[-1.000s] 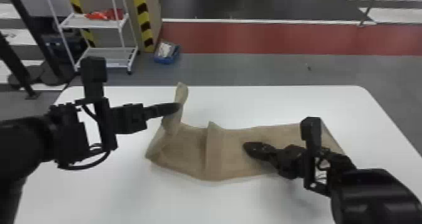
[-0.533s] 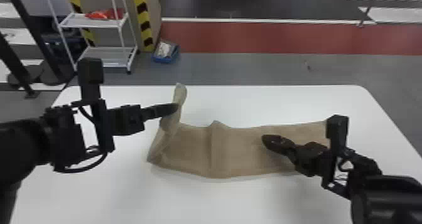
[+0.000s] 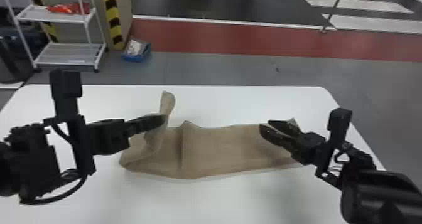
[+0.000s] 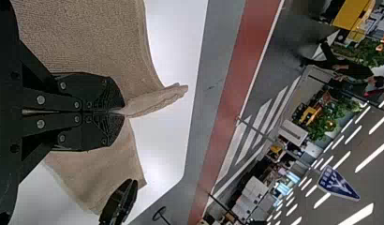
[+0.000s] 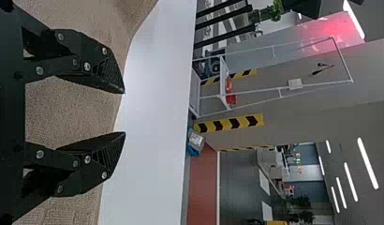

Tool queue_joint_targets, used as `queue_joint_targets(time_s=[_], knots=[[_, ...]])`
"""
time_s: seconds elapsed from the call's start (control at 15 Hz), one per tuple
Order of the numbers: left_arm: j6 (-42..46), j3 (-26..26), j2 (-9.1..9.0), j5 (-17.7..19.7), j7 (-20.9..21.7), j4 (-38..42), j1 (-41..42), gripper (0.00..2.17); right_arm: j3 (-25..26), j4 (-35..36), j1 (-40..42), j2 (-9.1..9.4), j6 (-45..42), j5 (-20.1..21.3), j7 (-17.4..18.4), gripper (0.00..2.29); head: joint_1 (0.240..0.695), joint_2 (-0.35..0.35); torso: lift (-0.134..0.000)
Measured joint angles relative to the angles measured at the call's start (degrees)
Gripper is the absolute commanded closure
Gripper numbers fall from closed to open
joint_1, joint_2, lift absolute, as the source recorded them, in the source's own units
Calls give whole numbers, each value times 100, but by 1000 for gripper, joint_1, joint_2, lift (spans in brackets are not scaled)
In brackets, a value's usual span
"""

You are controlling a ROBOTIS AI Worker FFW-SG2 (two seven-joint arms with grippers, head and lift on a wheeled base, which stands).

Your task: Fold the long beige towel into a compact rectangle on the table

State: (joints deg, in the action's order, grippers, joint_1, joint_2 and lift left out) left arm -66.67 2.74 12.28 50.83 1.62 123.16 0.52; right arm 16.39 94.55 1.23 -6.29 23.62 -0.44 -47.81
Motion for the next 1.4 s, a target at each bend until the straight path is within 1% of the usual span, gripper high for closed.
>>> queue_joint_targets(time_s=[0.13,0.2,0.27,0.4,0.53,0.73,0.8,0.87,0.93,1.0,1.07,1.27,1.4], knots=[[84,-292,-184,-2,-216,8,21,1362,74,0,2,-5,-143,0,-6,60,695,-204,-124],[176,-443,-251,-26,-323,-16,24,1362,101,-14,7,-9,-221,-1,-8,66,695,-231,-124],[369,-646,-306,-86,-460,-59,19,1362,130,-43,24,-14,-317,-13,-9,76,695,-245,-124],[852,-1042,-361,-220,-632,-226,-23,1362,185,-104,86,-49,-515,-72,-17,80,695,-263,-124],[1163,-1316,-435,-278,-641,-404,-34,1359,249,-155,152,-108,-664,-162,-19,80,695,-298,-124],[1499,-1739,-499,-513,-660,-659,-34,1359,348,-165,218,-153,-748,-264,-43,80,695,-341,-124],[1524,-1811,-500,-536,-641,-691,-23,1291,359,-165,228,-158,-759,-279,-39,80,695,-349,-124],[1534,-1887,-500,-545,-623,-703,-4,1038,361,-165,233,-158,-770,-287,-29,80,695,-350,-124],[1537,-1953,-499,-541,-586,-705,14,397,357,-165,236,-154,-777,-292,-20,80,695,-350,-124],[1518,-1998,-497,-511,-464,-708,27,-2,349,-156,238,-140,-766,-297,-17,80,695,-350,-124],[1454,-2027,-493,-488,-335,-712,32,-2,338,-122,249,-123,-726,-303,-10,80,695,-350,-124],[1333,-2115,-441,-534,-146,-719,37,29,233,119,396,-52,-576,-339,135,80,695,-350,-124],[1328,-1960,-391,-572,-35,-671,98,29,191,347,548,-10,-463,-429,186,127,695,-350,-124]])
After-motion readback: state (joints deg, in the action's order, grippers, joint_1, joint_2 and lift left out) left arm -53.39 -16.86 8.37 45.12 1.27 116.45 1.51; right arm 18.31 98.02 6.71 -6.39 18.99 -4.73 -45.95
